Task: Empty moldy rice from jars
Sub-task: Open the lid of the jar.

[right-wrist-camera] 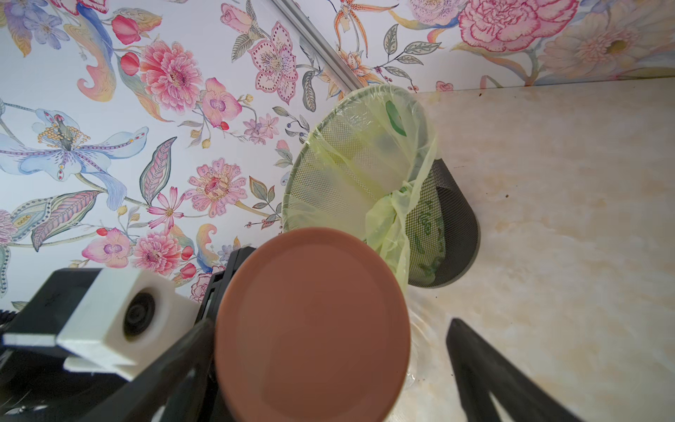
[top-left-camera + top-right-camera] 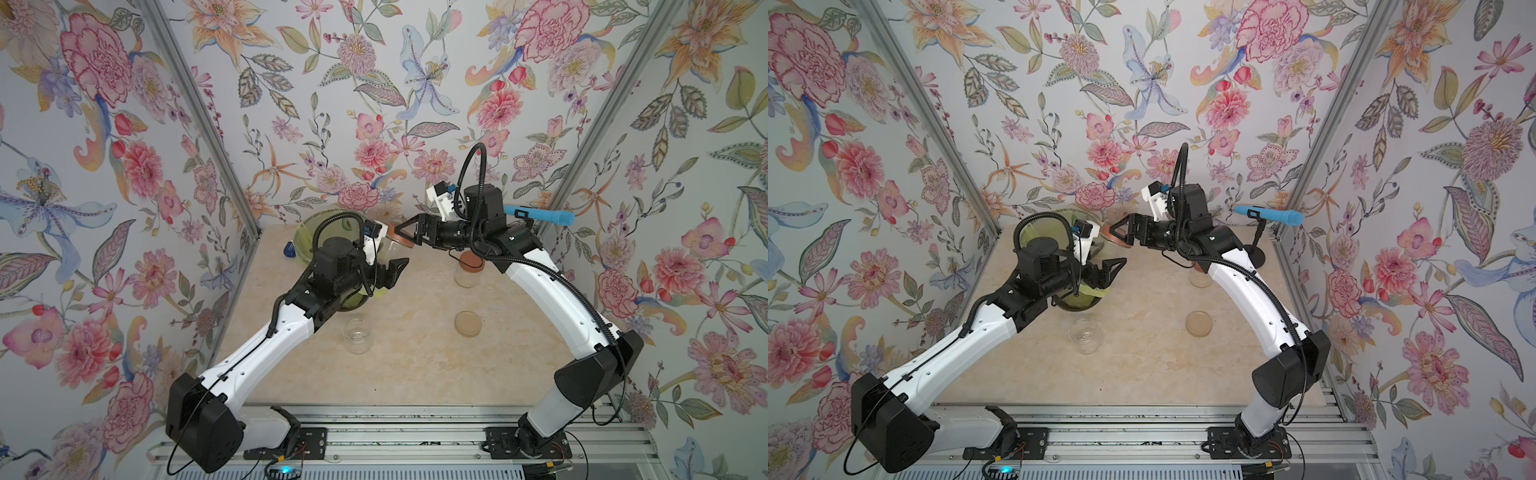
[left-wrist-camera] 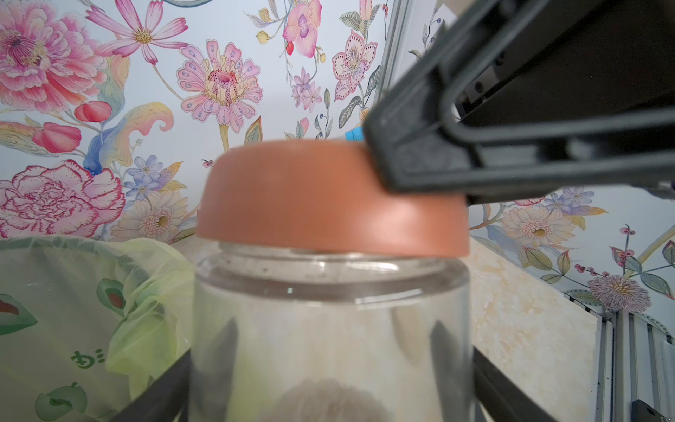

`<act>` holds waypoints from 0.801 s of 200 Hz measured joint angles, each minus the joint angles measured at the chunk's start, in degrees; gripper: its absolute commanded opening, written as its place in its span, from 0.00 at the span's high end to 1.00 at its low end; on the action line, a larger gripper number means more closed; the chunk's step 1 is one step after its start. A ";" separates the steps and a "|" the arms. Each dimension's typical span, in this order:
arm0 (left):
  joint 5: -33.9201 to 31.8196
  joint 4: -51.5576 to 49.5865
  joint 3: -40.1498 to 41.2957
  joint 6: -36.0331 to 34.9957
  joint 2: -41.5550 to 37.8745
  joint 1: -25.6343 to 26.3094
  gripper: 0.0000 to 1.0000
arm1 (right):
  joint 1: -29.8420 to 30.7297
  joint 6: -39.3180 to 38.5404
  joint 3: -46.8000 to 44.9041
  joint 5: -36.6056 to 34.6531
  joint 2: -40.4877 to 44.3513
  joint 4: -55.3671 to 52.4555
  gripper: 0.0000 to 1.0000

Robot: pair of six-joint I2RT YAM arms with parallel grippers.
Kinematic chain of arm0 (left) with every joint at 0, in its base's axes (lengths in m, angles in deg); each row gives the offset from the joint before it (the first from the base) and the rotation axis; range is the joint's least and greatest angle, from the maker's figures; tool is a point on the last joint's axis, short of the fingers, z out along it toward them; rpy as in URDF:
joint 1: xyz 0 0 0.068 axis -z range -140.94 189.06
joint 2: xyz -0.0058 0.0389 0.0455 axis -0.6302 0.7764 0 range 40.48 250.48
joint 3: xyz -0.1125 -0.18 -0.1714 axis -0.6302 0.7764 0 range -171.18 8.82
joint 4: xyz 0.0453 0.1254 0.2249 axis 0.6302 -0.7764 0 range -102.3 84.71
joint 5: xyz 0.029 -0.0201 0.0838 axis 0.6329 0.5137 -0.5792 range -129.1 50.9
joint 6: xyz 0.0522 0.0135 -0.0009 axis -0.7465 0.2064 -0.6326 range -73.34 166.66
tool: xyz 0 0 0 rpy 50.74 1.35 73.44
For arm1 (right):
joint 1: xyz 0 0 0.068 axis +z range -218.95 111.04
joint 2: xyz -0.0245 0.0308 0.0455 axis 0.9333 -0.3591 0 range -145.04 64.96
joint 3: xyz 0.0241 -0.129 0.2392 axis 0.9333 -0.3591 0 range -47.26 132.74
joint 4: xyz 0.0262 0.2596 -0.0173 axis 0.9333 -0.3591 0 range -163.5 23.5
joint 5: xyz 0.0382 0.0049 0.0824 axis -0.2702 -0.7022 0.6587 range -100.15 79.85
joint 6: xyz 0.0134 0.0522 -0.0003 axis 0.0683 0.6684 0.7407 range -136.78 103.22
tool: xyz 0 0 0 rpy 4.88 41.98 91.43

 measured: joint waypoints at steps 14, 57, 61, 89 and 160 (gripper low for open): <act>0.02 -0.02 0.02 0.00 0.00 0.00 1.00 | 0.09 0.00 0.85 0.35 -0.61 -0.02 0.00; 0.02 0.00 0.04 0.00 0.00 0.00 1.00 | 0.96 0.22 2.45 1.62 -2.54 -0.07 0.00; 0.02 0.00 0.04 -0.02 0.00 0.00 1.00 | 1.07 0.22 2.49 1.75 -2.64 -0.04 0.00; 0.02 0.02 0.04 -0.02 0.00 0.00 1.00 | 1.75 0.22 2.69 2.16 -2.82 -0.04 0.00; 0.02 1.07 0.28 0.00 -0.02 -0.17 1.00 | 1.62 0.52 2.99 2.23 -3.10 -0.04 0.25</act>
